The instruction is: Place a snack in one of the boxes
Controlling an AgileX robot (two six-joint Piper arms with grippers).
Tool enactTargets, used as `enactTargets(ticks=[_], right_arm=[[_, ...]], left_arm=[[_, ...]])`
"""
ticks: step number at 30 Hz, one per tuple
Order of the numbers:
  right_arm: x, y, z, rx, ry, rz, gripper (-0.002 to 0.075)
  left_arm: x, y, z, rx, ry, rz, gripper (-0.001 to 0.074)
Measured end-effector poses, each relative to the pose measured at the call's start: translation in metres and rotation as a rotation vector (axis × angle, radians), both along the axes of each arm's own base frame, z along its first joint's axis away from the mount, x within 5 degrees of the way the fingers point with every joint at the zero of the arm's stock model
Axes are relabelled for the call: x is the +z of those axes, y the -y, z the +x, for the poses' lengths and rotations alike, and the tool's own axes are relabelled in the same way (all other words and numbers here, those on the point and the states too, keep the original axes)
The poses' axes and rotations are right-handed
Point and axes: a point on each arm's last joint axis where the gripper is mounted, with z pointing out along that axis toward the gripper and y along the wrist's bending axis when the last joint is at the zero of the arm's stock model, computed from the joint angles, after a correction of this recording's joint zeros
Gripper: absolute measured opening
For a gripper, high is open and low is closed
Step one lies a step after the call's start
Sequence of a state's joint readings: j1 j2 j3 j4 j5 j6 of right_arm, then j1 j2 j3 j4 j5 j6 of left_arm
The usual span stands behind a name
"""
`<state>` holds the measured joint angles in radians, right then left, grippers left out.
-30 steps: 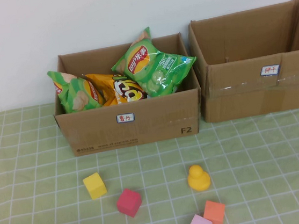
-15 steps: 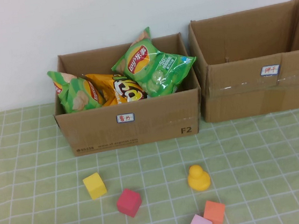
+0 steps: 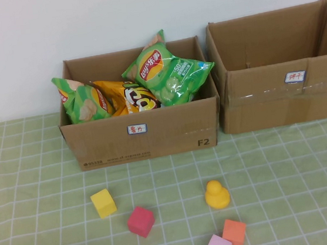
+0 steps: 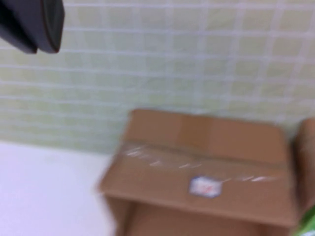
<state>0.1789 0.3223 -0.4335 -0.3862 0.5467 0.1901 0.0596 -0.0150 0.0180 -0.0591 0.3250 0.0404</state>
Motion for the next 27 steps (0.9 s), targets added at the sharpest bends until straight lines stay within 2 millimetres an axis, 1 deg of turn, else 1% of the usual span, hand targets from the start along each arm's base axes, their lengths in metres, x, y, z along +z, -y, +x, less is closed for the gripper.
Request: enactTargets(ticks=[3,6,9,12,15,19,23,25,27], right_arm=[[-0.021,0.005,-0.013,-0.048,0.1,-0.014,-0.0002],[-0.043,0.005,-0.018,-0.06,0.227,-0.018,-0.0002],[-0.062,0.002,-0.02,-0.054,0.33,-0.018,-0.0002],[-0.082,0.0,-0.016,-0.04,0.333,-0.011,-0.0002],[-0.087,-0.001,-0.015,-0.024,0.349,-0.005,-0.0002],[-0.086,-0.002,-0.014,-0.011,0.375,-0.002,-0.0002],[-0.088,-0.003,-0.014,-0.01,0.373,0.052,-0.0002],[-0.092,-0.003,-0.014,-0.012,0.346,0.069,-0.0002],[-0.098,-0.004,-0.014,-0.016,0.271,0.083,-0.0002]], left_arm=[[0.0,0.0,0.0,0.0,0.0,0.0,0.0028],[0.0,0.0,0.0,0.0,0.0,0.0,0.0028],[0.0,0.0,0.0,0.0,0.0,0.0,0.0028],[0.0,0.0,0.0,0.0,0.0,0.0,0.0028],[0.0,0.0,0.0,0.0,-0.002,0.0,0.0028],[0.0,0.0,0.0,0.0,-0.002,0.0,0.0028],[0.0,0.0,0.0,0.0,-0.002,0.0,0.0028],[0.0,0.0,0.0,0.001,-0.002,-0.004,0.0028],[0.0,0.0,0.0,0.001,-0.002,-0.004,0.0028]])
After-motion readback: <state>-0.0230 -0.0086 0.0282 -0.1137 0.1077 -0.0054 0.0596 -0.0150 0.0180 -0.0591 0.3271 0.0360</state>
